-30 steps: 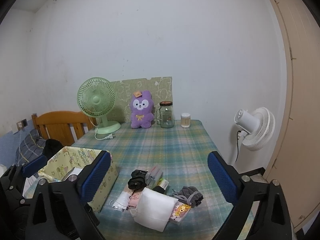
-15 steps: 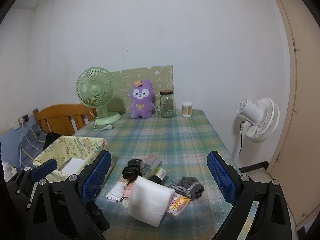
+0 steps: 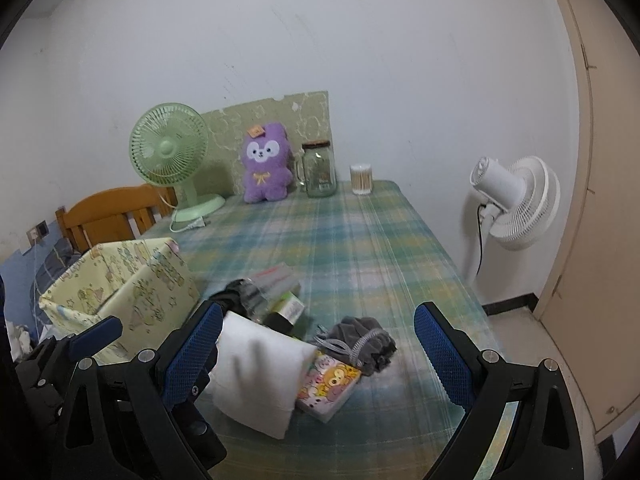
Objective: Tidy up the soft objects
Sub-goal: 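Grasp the white foam sheet with the left tool while the right tool grasps the grey sock bundle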
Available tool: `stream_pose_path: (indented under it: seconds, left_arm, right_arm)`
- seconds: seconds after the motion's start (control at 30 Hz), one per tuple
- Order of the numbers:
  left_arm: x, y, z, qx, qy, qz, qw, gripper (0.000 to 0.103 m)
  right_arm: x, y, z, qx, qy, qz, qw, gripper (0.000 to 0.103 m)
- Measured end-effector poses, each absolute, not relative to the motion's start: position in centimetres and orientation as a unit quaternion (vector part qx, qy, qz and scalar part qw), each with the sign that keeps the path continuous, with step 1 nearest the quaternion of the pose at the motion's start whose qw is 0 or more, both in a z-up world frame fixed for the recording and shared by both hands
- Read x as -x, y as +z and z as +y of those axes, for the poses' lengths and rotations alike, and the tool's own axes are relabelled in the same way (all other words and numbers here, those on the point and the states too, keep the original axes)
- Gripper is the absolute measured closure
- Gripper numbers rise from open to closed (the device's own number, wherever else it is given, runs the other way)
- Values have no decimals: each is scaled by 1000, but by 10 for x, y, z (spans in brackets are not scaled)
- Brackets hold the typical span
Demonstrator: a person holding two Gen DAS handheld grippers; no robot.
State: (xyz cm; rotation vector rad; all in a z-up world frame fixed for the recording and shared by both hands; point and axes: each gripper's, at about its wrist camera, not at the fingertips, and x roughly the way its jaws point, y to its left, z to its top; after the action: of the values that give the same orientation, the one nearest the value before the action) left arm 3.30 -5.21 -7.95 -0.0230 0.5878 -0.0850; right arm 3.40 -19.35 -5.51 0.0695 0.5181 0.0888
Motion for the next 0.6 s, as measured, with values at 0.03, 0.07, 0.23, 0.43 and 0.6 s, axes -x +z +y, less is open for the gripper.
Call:
stream_pose_path:
  seconds: [0.03, 0.07, 0.23, 0.43, 0.6]
  left_arm:
    - [-34, -82, -54, 10, -45, 293, 955, 6]
    - [-36, -84, -57, 8, -48, 297, 954, 6]
    - [-39, -91, -74, -5, -66, 306, 950, 6]
    - [-45, -101, -92, -18, -79, 319, 944, 6]
    - [-53, -112, -101, -24, -78, 338, 937, 24]
  right_arm:
    - [-35, -57, -195, -34, 42, 258, 965, 5]
    - [-37, -60, -197, -32, 39, 260, 964, 5]
    - [-39, -67, -206, -30, 28, 272, 962, 7]
    - [-43, -77, -220, -36, 15, 284, 958, 7]
    - [-49, -89, -225, -37, 10, 299, 953, 7]
